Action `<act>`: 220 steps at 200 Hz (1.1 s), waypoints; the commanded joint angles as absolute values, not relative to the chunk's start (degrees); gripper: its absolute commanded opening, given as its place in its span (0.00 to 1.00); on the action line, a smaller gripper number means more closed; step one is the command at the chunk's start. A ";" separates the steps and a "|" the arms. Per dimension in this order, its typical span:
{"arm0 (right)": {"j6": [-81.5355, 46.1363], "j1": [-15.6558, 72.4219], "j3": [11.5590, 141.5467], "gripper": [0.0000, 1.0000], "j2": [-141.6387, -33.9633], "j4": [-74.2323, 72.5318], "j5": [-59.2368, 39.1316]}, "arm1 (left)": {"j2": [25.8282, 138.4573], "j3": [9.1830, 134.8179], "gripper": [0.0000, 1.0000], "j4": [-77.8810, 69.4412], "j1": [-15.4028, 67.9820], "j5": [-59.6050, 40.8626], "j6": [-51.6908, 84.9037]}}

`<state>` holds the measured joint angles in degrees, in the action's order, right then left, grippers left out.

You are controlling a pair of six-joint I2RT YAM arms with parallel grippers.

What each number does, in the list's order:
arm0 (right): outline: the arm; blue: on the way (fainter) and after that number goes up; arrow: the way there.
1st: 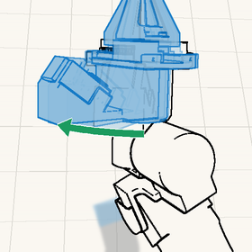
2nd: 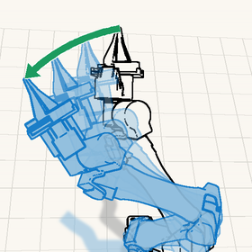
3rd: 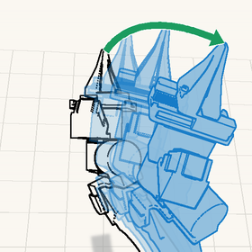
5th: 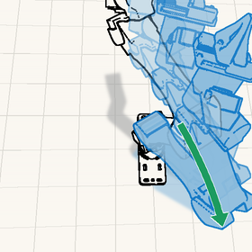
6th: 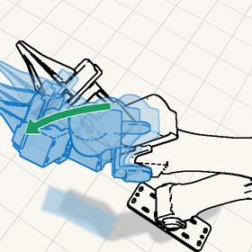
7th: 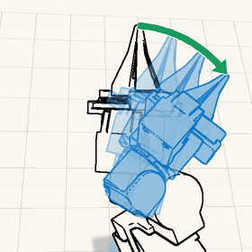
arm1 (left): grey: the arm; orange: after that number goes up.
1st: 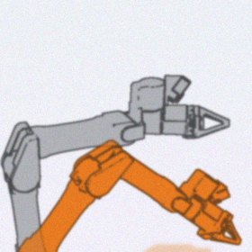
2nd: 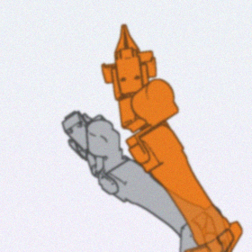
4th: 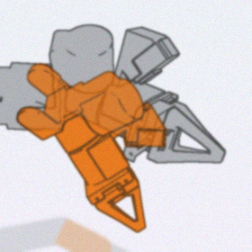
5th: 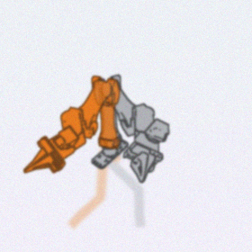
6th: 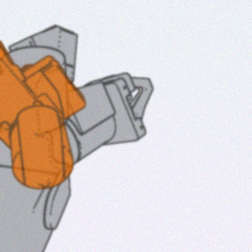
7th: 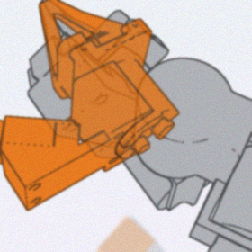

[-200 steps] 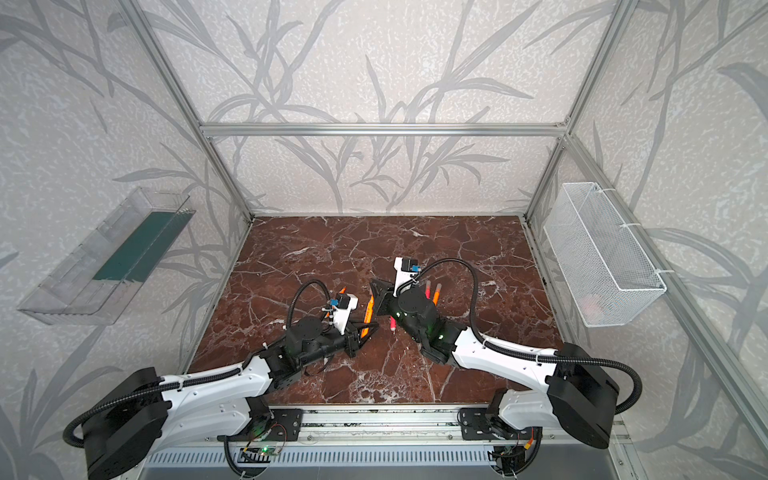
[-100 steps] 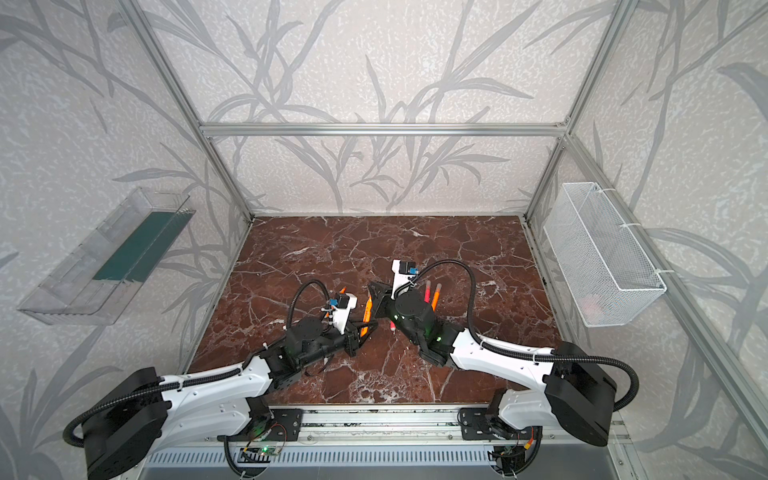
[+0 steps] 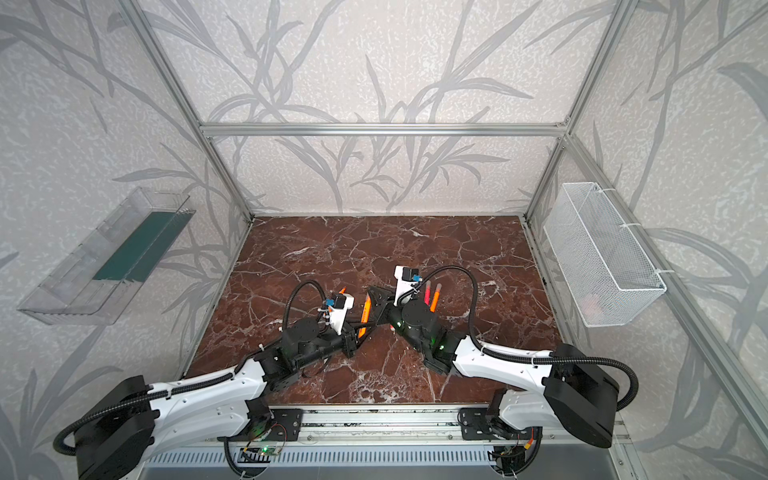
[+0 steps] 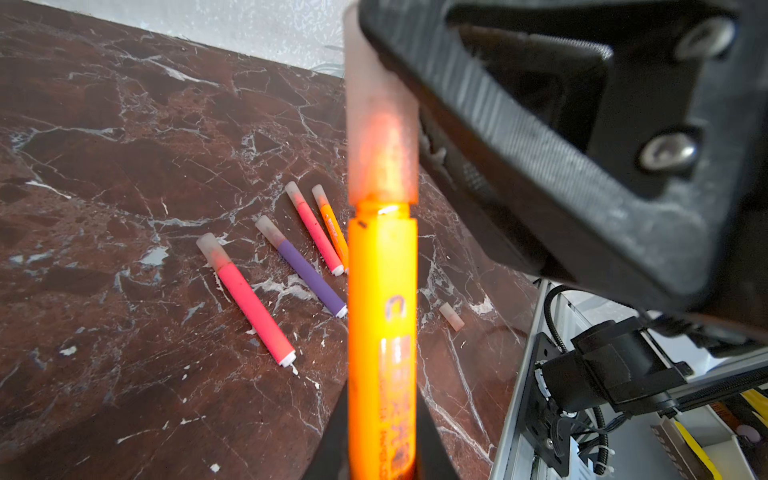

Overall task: Insert the pens into the pen caps
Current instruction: 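Lower the pale cap onto the orange marker tip held by the left gripper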

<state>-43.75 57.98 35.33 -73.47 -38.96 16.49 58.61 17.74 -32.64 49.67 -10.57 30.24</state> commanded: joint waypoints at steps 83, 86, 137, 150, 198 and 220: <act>-42.64 58.27 35.07 0.28 -74.35 -34.00 11.21 | 55.27 18.63 0.00 -36.30 49.22 -9.03 26.61; -42.51 58.27 35.15 0.30 -74.01 -33.64 11.23 | 55.37 18.63 0.00 -36.39 49.22 -8.96 26.41; -38.81 58.27 37.00 0.55 -67.08 -27.49 15.96 | 57.38 18.67 0.00 -36.59 49.39 -12.74 22.02; -37.64 58.27 37.38 0.62 -65.50 -26.78 16.04 | 57.99 18.48 0.00 -36.66 49.48 -12.49 20.74; -38.01 57.92 39.59 0.68 -65.75 -24.17 18.62 | 59.23 18.39 0.00 -36.48 49.57 -13.23 17.78; -38.13 57.83 41.14 0.61 -68.02 -23.95 18.61 | 59.42 18.28 0.00 -36.56 49.59 -13.14 17.11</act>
